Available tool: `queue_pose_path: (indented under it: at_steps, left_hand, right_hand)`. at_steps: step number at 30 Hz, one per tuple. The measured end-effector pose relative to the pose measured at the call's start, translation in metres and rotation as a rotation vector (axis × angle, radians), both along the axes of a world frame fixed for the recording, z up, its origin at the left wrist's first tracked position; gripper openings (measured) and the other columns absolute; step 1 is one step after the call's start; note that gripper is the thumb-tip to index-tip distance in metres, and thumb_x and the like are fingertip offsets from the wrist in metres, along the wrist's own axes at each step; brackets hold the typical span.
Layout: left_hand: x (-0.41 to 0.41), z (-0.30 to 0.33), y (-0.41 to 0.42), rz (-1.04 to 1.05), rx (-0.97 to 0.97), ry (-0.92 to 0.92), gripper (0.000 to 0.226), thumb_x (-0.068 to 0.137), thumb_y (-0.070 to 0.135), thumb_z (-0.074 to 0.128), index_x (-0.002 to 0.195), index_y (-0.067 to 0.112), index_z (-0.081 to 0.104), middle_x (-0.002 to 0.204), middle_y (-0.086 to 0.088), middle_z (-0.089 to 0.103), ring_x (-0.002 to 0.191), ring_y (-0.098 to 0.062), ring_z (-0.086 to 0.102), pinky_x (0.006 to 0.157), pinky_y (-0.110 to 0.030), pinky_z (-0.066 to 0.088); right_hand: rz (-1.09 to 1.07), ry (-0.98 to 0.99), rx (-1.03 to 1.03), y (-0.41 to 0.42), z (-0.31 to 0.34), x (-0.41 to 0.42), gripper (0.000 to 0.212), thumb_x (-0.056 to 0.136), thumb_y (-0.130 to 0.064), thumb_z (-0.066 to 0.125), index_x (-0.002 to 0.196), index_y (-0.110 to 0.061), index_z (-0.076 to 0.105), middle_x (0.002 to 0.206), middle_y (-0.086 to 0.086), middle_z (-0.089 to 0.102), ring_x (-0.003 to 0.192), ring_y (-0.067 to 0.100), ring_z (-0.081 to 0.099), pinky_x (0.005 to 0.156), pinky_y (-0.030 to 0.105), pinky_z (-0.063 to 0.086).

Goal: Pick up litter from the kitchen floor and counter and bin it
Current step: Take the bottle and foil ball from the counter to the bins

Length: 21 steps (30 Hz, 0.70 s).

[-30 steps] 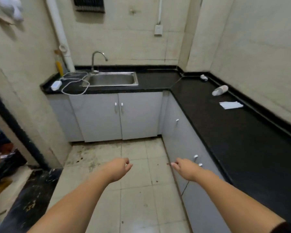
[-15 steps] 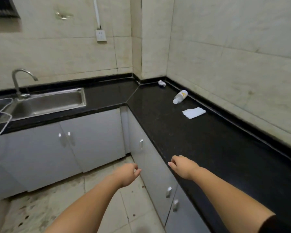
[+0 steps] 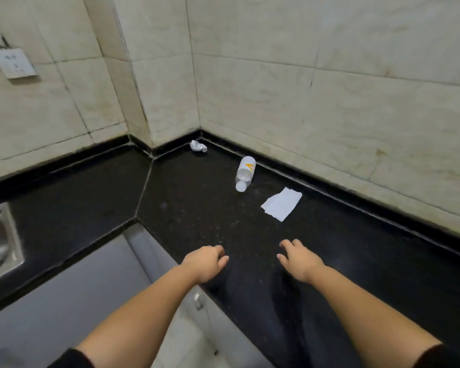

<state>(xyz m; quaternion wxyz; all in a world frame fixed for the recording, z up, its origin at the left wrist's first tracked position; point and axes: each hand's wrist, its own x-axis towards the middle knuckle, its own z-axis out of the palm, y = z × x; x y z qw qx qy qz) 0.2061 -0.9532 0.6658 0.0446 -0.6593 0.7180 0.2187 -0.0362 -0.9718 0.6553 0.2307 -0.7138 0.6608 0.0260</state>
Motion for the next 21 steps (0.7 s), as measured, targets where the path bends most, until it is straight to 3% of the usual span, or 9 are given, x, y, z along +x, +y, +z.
queue_pose_path:
  at_steps: [5, 9, 14, 17, 21]
  left_hand:
    - [-0.007, -0.013, -0.103, -0.037, -0.032, 0.044, 0.046, 0.096, 0.042, 0.038, 0.135, 0.018, 0.040, 0.129, -0.012, 0.054, 0.118, -0.032, 0.055, 0.098, -0.043, 0.047]
    - [-0.013, -0.022, -0.178, -0.016, -0.060, 0.063, 0.046, 0.096, 0.038, 0.041, 0.138, 0.018, 0.036, 0.130, -0.014, 0.052, 0.119, -0.034, 0.054, 0.098, -0.046, 0.047]
    - [-0.036, -0.045, -0.255, 0.012, -0.194, 0.030, 0.061, 0.095, 0.037, 0.046, 0.148, 0.026, 0.017, 0.148, -0.013, 0.027, 0.129, -0.032, 0.041, 0.092, -0.045, 0.048]
    - [-0.050, -0.064, -0.295, 0.010, -0.242, 0.026, 0.071, 0.092, 0.039, 0.052, 0.149, 0.030, 0.010, 0.155, -0.013, 0.010, 0.134, -0.032, 0.033, 0.095, -0.045, 0.048]
    - [-0.062, -0.080, -0.328, 0.091, -0.207, 0.112, 0.073, 0.090, 0.030, 0.058, 0.147, 0.025, 0.014, 0.151, -0.019, 0.010, 0.128, -0.038, 0.037, 0.092, -0.045, 0.049]
  right_hand:
    - [-0.118, -0.019, -0.048, -0.099, -0.016, -0.001, 0.044, 0.098, -0.034, 0.043, 0.139, -0.019, 0.036, 0.142, 0.012, 0.036, 0.124, 0.034, 0.046, 0.099, 0.046, 0.046]
    - [-0.126, 0.038, -0.021, -0.168, -0.025, -0.001, 0.049, 0.097, -0.030, 0.043, 0.144, -0.024, 0.029, 0.154, 0.012, 0.019, 0.134, 0.034, 0.034, 0.102, 0.048, 0.043]
    - [-0.109, 0.092, 0.068, -0.222, -0.047, 0.001, 0.059, 0.094, -0.037, 0.048, 0.147, -0.036, 0.020, 0.160, 0.008, 0.002, 0.140, 0.033, 0.022, 0.106, 0.050, 0.037]
    - [-0.138, 0.118, 0.055, -0.233, -0.068, 0.004, 0.057, 0.091, -0.046, 0.050, 0.143, -0.037, 0.028, 0.155, 0.006, 0.015, 0.140, 0.031, 0.021, 0.108, 0.051, 0.031]
    - [-0.168, 0.104, -0.060, -0.244, -0.077, 0.004, 0.043, 0.091, -0.042, 0.052, 0.131, -0.030, 0.044, 0.139, 0.005, 0.037, 0.126, 0.031, 0.034, 0.103, 0.043, 0.035]
